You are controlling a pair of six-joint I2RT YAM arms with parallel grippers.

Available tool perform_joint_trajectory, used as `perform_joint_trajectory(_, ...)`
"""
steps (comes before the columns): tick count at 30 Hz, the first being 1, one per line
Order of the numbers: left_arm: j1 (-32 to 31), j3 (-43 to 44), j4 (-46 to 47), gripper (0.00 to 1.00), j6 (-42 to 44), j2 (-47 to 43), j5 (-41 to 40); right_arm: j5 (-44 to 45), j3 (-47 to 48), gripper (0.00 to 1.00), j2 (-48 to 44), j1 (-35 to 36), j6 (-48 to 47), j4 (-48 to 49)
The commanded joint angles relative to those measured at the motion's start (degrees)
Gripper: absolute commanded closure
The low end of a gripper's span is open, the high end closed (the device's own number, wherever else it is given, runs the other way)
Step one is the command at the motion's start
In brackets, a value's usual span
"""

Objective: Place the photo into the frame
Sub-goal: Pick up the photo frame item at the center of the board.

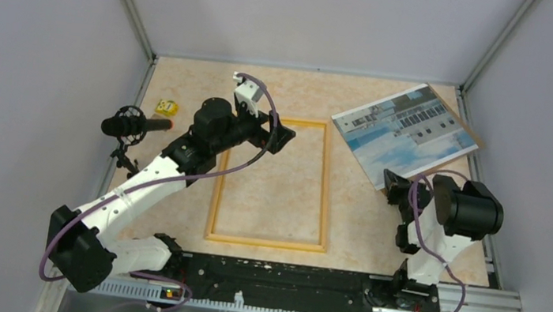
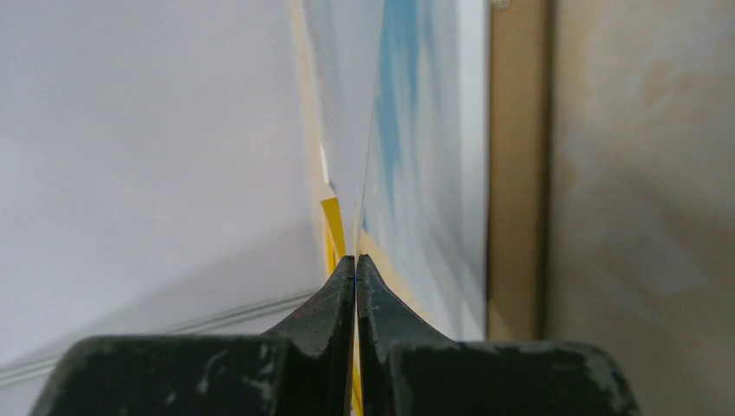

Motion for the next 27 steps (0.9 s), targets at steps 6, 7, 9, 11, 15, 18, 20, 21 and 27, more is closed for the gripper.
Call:
perform_joint_trajectory(6, 0.15, 2.41, 1.82, 0.01, -2.9, -0.46, 3.39, -9.43, -0.53, 1.0, -23.81, -0.36, -8.58, -17.35)
perform_joint_trajectory(7, 0.17, 2.46, 1.77, 0.01, -2.98, -0.49, 3.25, -9.95, 0.52, 1.0, -27.73, -0.36, -10.85, -23.35)
perform_joint_trajectory(9, 0.24, 2.65, 1.77, 0.01, -3.05, -0.78, 3.2, -10.28, 3.73, 1.0, -37.2, -0.29, -16.45, -38.46)
perform_joint_trajectory(11, 0.21, 2.96, 1.73, 0.01, -3.19, -1.21, 2.66, -8.97, 7.88, 1.0, -44.61, -0.32, -22.81, -54.75)
perform_joint_trajectory(15, 0.15, 5.24, 0.69, 0.01, -8.49, -2.11, 0.18, -4.87, 17.48, 1.0, -54.64, -0.54, -34.18, -83.54)
perform_joint_trajectory(18, 0.16, 8.46, -0.51, 0.01, -14.25, -2.3, 0.93, -4.95, 23.22, 1.0, -57.72, -0.6, -39.39, -93.34)
perform_joint_trajectory(20, 0.17, 11.06, -0.67, 0.01, -16.56, -2.48, 2.21, -5.69, 26.49, 1.0, -58.73, -0.54, -41.38, -97.06)
perform_joint_trajectory(21, 0.17, 12.31, -0.65, 0.01, -17.17, -2.6, 2.19, -6.11, 27.71, 1.0, -59.15, -0.58, -41.58, -97.89)
perform_joint_trajectory(27, 0.12, 15.14, -0.73, 0.01, -15.2, -3.15, -2.59, -8.49, 27.31, 1.0, -61.5, -0.61, -35.72, -98.27)
